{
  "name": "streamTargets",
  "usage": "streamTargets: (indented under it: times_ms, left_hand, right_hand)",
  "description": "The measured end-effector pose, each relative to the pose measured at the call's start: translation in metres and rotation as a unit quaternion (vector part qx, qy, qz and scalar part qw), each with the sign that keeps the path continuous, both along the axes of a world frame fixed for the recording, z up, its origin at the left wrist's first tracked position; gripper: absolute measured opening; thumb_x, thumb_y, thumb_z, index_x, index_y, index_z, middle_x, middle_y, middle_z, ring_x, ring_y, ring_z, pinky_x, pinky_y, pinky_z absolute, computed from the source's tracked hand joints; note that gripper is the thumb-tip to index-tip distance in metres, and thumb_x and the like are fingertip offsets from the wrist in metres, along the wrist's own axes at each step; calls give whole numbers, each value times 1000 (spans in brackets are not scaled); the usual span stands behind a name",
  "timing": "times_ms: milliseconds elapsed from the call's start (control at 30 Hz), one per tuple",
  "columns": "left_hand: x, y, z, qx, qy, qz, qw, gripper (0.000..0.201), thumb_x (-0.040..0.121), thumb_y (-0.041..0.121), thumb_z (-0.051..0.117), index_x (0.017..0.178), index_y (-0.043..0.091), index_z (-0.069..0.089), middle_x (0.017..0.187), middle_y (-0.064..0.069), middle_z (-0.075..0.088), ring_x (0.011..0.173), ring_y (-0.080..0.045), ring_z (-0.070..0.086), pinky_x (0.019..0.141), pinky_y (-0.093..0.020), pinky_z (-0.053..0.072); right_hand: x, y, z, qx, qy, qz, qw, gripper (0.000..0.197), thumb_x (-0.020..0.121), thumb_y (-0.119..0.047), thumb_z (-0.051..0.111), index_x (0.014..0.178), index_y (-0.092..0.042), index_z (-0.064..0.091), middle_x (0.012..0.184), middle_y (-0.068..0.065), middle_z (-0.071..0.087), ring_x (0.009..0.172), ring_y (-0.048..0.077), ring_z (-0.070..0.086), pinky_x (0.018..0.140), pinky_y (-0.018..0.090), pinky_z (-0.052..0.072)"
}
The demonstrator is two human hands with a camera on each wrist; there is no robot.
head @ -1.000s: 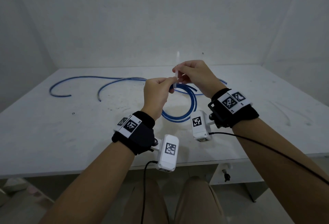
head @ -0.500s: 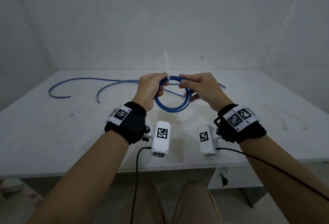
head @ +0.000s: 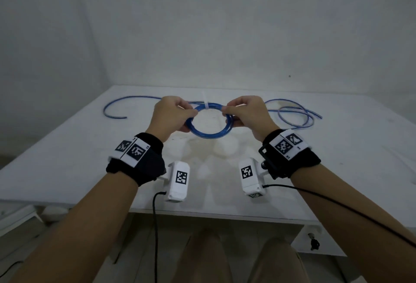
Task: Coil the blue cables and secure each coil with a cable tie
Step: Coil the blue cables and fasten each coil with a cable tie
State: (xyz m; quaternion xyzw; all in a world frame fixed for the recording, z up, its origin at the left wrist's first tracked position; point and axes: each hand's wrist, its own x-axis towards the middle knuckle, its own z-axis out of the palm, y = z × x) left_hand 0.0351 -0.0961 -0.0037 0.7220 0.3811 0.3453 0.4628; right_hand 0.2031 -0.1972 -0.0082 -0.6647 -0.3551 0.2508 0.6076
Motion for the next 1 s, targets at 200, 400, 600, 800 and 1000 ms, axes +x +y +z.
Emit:
streamTargets:
  times_ms: [200, 400, 600, 800, 1000]
  left_hand:
    - [-76, 59, -11, -13, 67, 72, 995, 6, 81, 2, 69, 88, 3, 70, 81, -15, 68, 60, -18, 64, 50, -21, 56]
    - [-134, 99, -34, -25, 164, 108, 980, 11, 83, 3, 66, 93, 1, 71, 90, -13, 67, 80, -24, 64, 81, -38, 59]
    - [-158, 119, -51, -21, 245, 97, 965, 28, 86, 22, 67, 99, -2, 71, 88, -12, 66, 77, -21, 57, 73, -31, 45]
    - [-160, 131, -50, -20, 267, 77, 961, 31, 89, 31, 66, 110, 8, 69, 102, -7, 66, 90, -19, 58, 77, -29, 45]
    - [-151, 134, -32, 17, 250, 64, 966, 26, 88, 28, 65, 100, 6, 72, 103, -7, 71, 93, -18, 63, 78, -27, 48]
  right_hand:
    - [-58, 75, -5, -83, 22, 163, 983, 27, 84, -1, 68, 109, 10, 63, 91, 17, 67, 68, 23, 67, 72, 31, 61]
    - [-122, 140, -16, -160, -20, 237, 958, 7, 86, -3, 67, 92, -2, 64, 95, 14, 61, 71, 24, 64, 79, 34, 58]
    - [-147, 185, -39, -257, -76, 277, 923, 28, 86, -15, 69, 106, 5, 66, 97, 15, 67, 72, 25, 65, 69, 32, 57]
    - [-127, 212, -40, -304, -132, 233, 914, 28, 86, -19, 70, 98, 5, 64, 86, 16, 65, 65, 27, 60, 81, 43, 58]
    - [-103, 221, -36, -365, -343, 148, 853, 30, 81, -19, 69, 58, -9, 53, 63, 8, 55, 73, 26, 56, 55, 25, 43]
